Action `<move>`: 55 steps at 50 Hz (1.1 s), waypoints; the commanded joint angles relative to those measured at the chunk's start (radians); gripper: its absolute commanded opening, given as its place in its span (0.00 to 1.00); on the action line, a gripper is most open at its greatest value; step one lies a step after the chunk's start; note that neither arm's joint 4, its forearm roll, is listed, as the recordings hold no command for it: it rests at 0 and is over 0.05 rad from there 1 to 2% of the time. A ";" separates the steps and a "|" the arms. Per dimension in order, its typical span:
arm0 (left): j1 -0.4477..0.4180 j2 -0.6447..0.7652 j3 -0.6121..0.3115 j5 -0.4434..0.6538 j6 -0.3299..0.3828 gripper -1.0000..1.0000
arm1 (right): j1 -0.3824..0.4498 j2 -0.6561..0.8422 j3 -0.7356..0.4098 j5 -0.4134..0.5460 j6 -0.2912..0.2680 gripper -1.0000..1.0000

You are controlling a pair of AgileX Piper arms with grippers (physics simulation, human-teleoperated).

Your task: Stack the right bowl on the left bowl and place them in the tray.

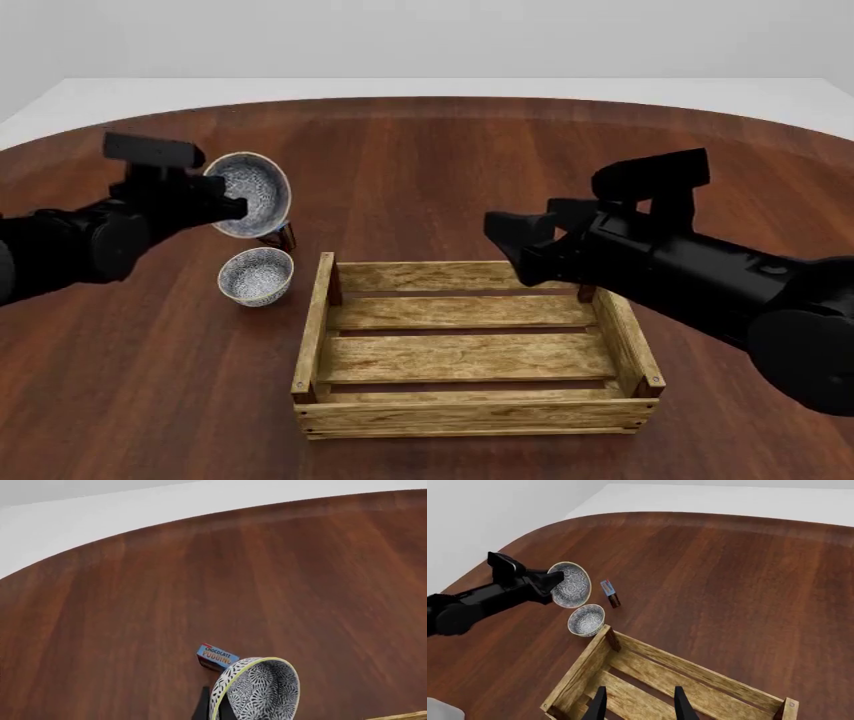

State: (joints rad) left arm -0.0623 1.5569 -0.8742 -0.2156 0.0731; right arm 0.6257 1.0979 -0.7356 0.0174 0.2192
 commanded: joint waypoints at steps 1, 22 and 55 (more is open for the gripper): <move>0.015 0.033 -0.026 0.032 0.051 0.00 | -0.001 -0.009 -0.001 0.005 0.003 1.00; 0.015 0.060 -0.004 0.075 0.031 0.00 | 0.005 -0.002 0.000 0.001 0.004 1.00; 0.036 0.194 0.019 -0.010 0.013 0.00 | 0.010 0.000 0.002 -0.002 0.007 1.00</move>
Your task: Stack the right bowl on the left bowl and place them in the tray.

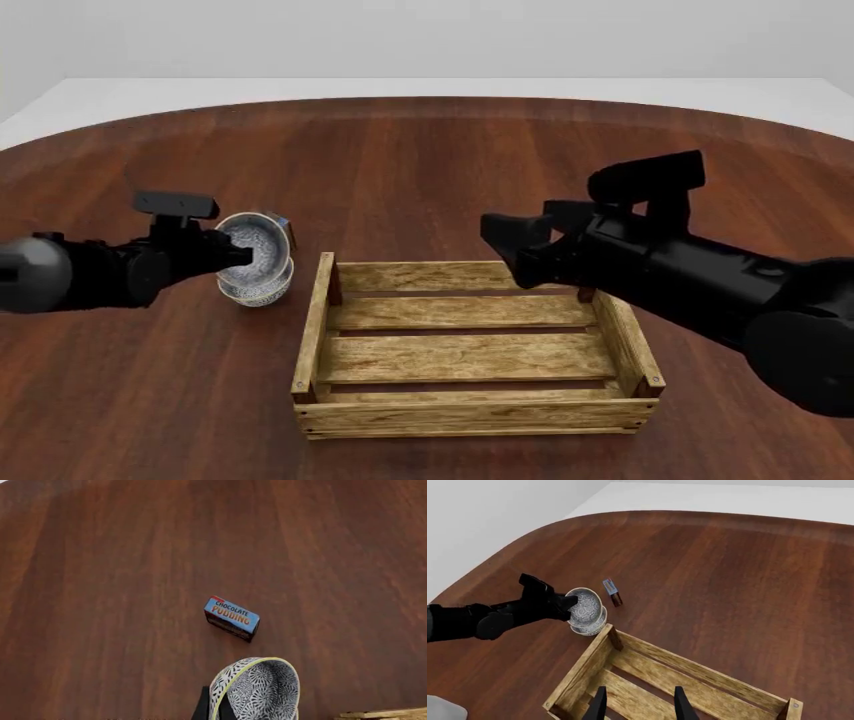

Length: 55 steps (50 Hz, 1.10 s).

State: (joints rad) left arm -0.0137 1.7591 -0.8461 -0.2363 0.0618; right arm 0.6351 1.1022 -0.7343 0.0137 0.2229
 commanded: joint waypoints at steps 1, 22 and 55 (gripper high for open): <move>-0.011 -0.004 -0.007 0.007 0.028 0.00 | 0.000 -0.004 0.001 0.001 0.003 1.00; -0.007 -0.005 -0.004 0.015 0.052 1.00 | 0.002 -0.003 0.001 0.005 0.002 1.00; -0.052 -0.184 0.035 0.087 0.162 1.00 | 0.000 0.002 0.001 0.001 0.000 1.00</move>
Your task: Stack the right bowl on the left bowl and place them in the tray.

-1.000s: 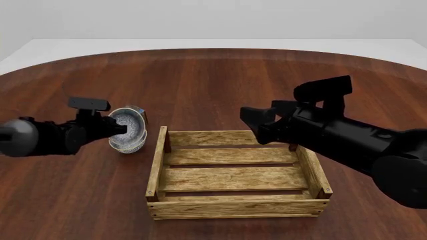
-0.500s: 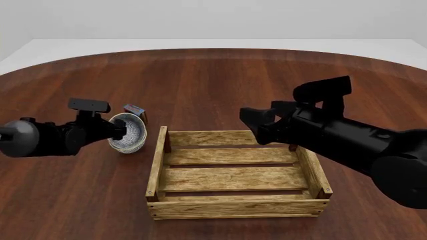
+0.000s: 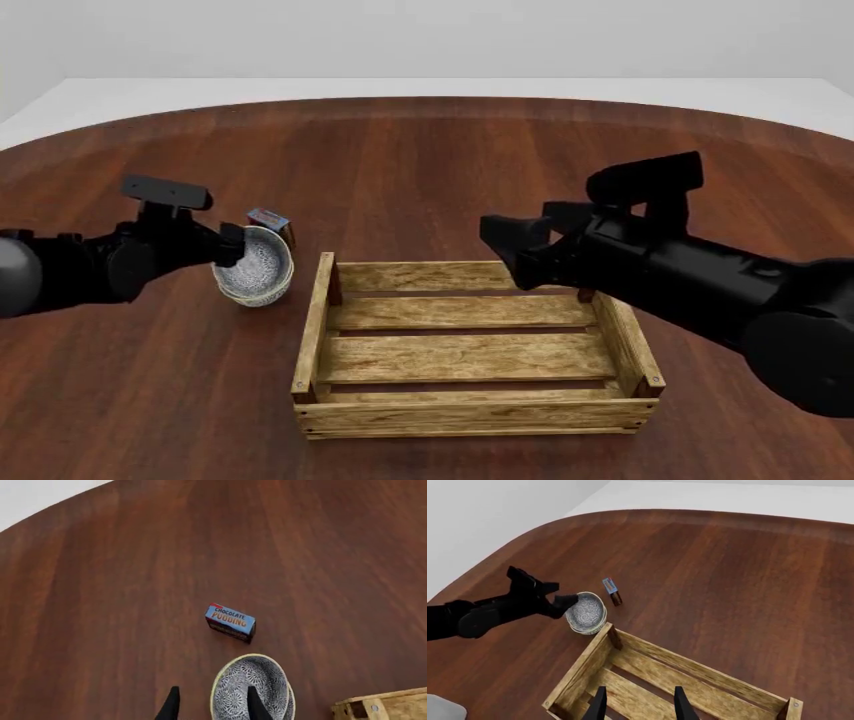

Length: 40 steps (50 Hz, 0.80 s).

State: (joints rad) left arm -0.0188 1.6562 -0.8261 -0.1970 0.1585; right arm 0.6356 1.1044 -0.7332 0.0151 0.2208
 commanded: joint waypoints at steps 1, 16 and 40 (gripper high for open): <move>-0.051 -0.083 0.018 0.050 0.071 1.00 | -0.001 0.001 -0.001 0.000 0.002 1.00; -0.080 -0.085 0.059 0.053 0.183 1.00 | -0.003 0.013 -0.003 -0.005 0.002 1.00; -0.170 -0.008 0.068 0.067 0.237 1.00 | -0.005 0.010 -0.003 -0.003 0.001 1.00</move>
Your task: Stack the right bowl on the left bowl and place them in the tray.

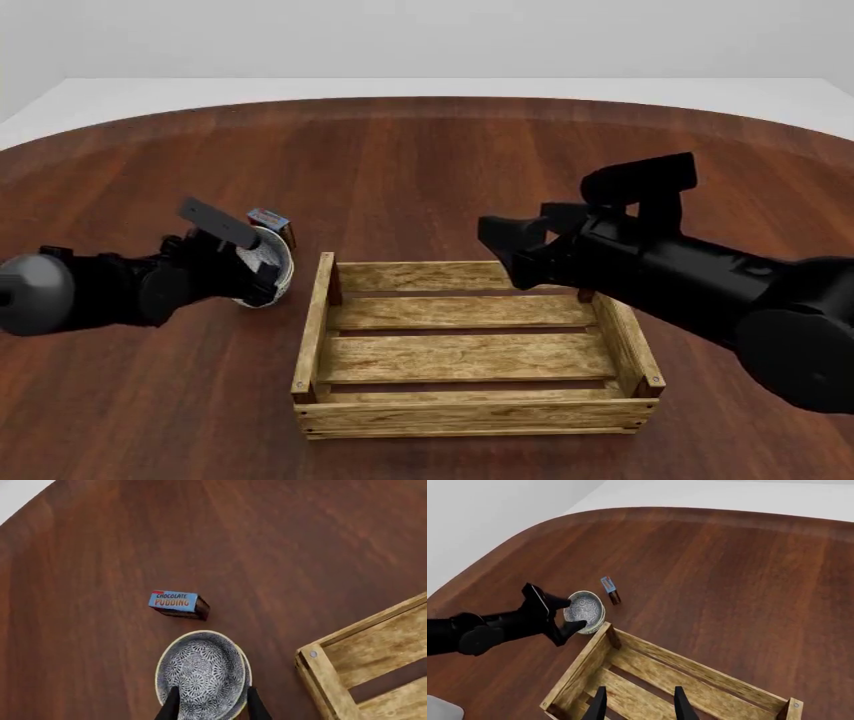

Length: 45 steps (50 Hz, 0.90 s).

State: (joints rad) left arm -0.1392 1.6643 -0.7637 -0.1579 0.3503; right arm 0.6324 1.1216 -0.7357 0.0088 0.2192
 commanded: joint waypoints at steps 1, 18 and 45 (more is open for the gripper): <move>-0.050 -0.014 0.005 0.028 0.045 1.00 | -0.002 -0.007 -0.001 0.004 0.002 1.00; -0.053 0.059 0.015 -0.002 0.072 1.00 | -0.001 -0.002 0.001 0.001 0.002 1.00; -0.020 0.184 -0.014 -0.048 0.091 1.00 | -0.004 0.006 -0.001 -0.003 0.002 1.00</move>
State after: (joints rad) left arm -0.1544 1.8374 -0.7644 -0.2183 0.4167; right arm 0.6309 1.1320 -0.7359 0.0038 0.2186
